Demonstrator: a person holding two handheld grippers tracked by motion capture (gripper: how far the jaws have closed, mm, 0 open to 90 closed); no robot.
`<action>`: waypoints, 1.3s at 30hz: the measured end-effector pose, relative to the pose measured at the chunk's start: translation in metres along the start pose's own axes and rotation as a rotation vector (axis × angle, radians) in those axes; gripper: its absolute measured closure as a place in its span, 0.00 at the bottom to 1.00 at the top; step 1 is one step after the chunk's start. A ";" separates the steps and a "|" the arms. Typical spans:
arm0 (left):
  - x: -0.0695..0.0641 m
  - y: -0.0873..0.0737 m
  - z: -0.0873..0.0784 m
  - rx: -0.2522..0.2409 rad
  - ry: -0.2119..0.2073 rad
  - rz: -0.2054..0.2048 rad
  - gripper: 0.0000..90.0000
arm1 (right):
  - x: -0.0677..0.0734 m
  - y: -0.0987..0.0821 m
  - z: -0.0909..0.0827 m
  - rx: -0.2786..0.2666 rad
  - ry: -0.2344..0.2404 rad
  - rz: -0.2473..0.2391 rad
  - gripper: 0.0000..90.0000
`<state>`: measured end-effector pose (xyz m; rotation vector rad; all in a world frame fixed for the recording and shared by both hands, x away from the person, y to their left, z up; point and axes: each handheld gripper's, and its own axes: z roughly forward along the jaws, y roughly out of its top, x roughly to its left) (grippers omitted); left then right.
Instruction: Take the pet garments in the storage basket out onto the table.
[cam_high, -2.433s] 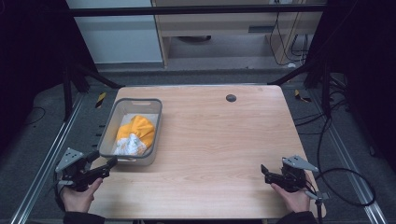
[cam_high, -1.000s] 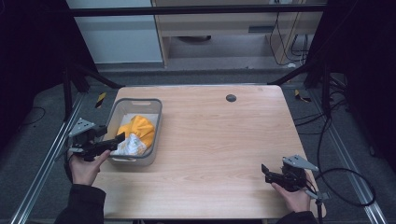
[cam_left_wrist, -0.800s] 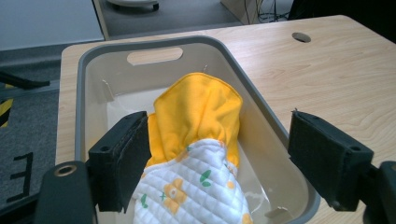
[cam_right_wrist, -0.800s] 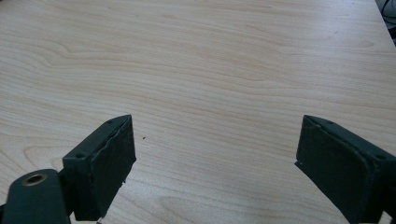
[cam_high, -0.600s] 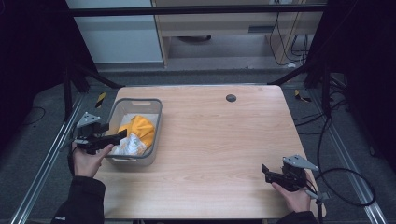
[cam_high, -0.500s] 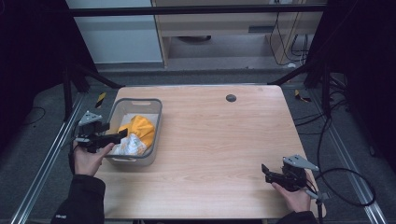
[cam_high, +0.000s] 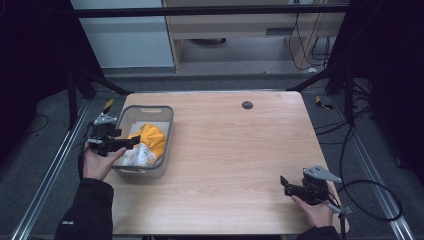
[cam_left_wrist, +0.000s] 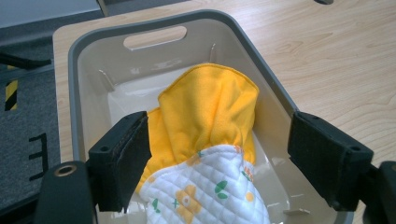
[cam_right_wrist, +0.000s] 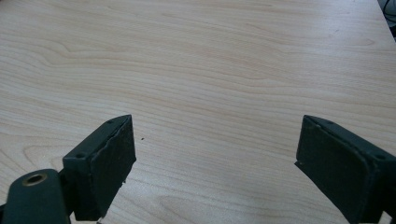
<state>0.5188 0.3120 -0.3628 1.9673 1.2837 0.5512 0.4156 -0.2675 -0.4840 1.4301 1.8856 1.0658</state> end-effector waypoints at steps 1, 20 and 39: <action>0.000 0.001 0.001 0.008 -0.001 0.002 0.23 | 0.000 0.000 0.000 0.000 0.001 0.001 0.13; 0.001 0.007 0.024 0.136 -0.006 0.022 0.25 | 0.000 0.000 0.000 0.011 0.008 0.008 0.13; -0.004 -0.001 0.048 0.238 0.010 0.036 0.26 | 0.000 0.000 0.002 0.019 0.009 -0.006 0.13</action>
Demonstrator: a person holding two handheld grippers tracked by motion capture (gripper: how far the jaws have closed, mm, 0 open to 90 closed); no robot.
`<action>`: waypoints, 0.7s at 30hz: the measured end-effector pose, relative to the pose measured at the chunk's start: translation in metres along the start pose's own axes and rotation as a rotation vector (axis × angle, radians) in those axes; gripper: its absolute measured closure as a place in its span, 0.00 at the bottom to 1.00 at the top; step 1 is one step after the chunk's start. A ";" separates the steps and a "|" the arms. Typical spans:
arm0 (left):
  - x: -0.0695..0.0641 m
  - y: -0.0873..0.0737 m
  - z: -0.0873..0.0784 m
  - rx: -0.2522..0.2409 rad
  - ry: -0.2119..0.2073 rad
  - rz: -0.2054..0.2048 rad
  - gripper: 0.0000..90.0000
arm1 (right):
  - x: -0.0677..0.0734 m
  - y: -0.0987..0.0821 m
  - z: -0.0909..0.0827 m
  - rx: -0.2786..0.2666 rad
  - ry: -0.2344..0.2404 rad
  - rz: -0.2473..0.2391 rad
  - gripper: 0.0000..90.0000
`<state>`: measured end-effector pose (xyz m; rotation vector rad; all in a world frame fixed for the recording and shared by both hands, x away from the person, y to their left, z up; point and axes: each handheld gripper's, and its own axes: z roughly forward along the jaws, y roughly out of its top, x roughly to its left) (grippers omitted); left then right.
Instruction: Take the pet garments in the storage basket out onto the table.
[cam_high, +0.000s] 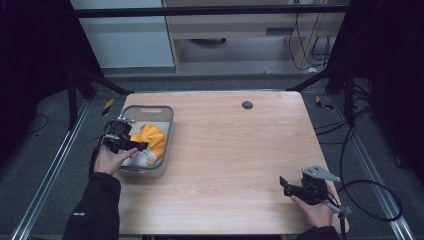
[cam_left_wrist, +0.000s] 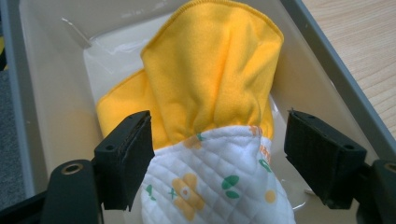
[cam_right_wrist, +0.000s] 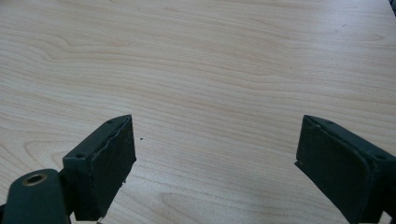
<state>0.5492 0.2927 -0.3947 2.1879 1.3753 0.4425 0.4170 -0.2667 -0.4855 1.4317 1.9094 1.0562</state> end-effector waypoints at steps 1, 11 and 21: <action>0.000 0.000 0.001 0.002 -0.001 0.000 0.27 | 0.000 0.000 0.000 0.001 0.001 0.000 0.13; -0.001 -0.002 0.014 0.068 0.000 0.002 0.29 | 0.000 0.000 0.000 0.004 0.003 -0.001 0.13; -0.002 -0.005 0.026 0.130 -0.018 0.000 0.40 | 0.000 0.000 0.001 0.011 0.003 -0.002 0.13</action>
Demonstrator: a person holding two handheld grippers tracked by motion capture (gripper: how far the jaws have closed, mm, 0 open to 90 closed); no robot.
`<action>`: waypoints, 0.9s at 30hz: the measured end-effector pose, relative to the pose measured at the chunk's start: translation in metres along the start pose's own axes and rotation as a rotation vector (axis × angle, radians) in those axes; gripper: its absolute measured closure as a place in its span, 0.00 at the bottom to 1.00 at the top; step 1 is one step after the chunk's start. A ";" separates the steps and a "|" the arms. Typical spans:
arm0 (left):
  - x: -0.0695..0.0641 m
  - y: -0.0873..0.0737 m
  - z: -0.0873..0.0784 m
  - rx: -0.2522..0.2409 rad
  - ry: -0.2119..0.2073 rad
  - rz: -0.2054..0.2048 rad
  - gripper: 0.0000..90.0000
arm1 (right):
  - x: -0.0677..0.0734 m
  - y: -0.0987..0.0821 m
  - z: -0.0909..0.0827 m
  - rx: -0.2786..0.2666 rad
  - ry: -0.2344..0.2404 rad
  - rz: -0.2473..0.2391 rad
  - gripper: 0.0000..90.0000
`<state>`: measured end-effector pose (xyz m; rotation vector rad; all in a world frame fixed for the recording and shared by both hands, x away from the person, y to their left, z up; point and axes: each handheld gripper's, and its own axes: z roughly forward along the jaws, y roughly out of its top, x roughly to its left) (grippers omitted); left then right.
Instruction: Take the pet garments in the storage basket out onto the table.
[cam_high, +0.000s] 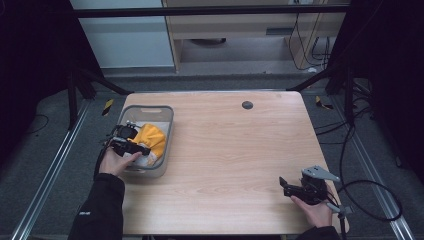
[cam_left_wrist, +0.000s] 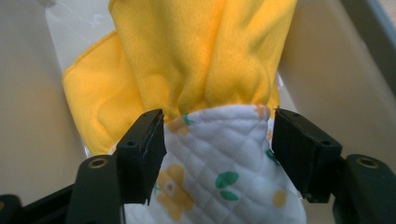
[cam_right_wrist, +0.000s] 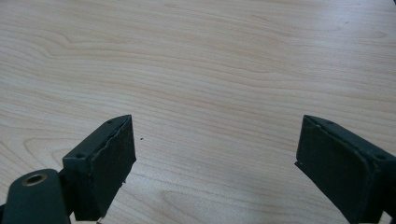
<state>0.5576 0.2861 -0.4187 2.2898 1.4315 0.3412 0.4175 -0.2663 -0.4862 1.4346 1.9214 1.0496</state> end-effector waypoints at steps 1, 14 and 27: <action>0.000 0.000 0.000 0.004 -0.004 0.000 0.42 | 0.000 0.000 0.000 0.001 -0.001 0.000 0.13; 0.000 -0.001 0.001 0.036 -0.015 -0.033 0.72 | 0.000 0.000 0.000 0.006 0.002 0.000 0.13; 0.002 -0.002 -0.013 0.016 -0.007 -0.024 0.86 | 0.000 0.000 0.000 0.006 -0.001 -0.001 0.13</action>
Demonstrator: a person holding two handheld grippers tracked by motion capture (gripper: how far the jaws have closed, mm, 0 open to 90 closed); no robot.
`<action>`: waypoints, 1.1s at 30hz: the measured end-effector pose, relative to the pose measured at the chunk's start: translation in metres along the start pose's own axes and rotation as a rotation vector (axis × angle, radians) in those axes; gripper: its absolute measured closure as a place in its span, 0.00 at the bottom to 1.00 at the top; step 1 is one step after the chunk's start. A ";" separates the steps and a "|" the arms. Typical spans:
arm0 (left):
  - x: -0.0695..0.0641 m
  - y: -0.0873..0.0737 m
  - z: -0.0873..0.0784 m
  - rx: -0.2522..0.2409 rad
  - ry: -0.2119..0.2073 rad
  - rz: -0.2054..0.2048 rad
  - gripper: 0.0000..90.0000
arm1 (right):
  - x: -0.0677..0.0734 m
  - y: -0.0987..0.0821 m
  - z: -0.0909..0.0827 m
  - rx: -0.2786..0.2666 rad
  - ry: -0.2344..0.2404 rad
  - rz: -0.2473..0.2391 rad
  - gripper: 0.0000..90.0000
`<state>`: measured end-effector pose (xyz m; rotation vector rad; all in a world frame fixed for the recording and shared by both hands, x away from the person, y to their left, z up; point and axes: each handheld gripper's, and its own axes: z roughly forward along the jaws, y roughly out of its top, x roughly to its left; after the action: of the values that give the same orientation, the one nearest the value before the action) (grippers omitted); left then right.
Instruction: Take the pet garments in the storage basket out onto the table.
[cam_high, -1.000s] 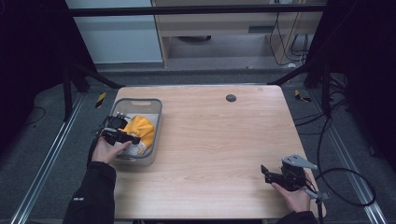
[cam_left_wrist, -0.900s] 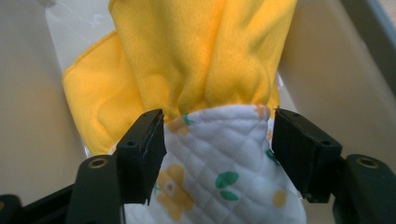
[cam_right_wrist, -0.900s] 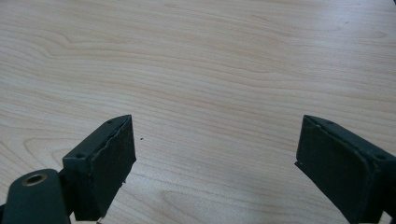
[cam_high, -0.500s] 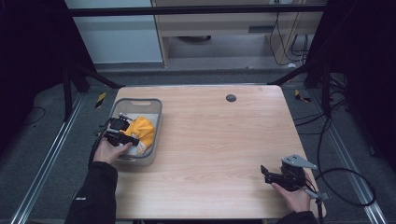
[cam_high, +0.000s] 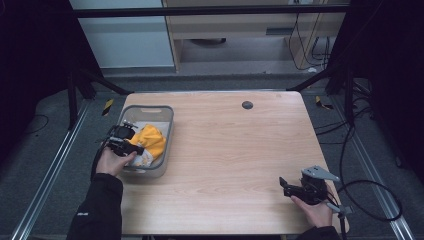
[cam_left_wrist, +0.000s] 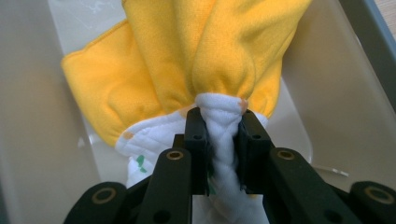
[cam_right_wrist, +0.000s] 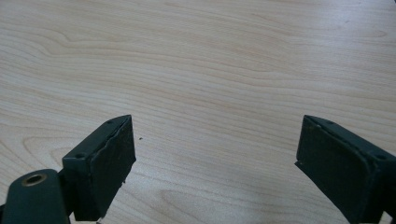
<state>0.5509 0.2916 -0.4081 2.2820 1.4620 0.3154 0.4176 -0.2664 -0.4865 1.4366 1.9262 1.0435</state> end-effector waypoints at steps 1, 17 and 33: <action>0.001 0.000 -0.002 -0.002 0.002 0.002 0.86 | 0.000 0.000 0.000 0.000 0.000 0.000 0.13; 0.000 0.009 -0.040 -0.065 -0.013 0.015 0.87 | 0.000 0.000 0.000 -0.002 -0.002 -0.001 0.13; -0.001 0.012 -0.074 -0.118 -0.026 0.041 0.87 | 0.000 0.000 -0.001 -0.012 -0.007 -0.006 0.13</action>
<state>0.5300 0.3022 -0.3366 2.2158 1.3481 0.3727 0.4173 -0.2670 -0.4857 1.4258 1.9153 1.0441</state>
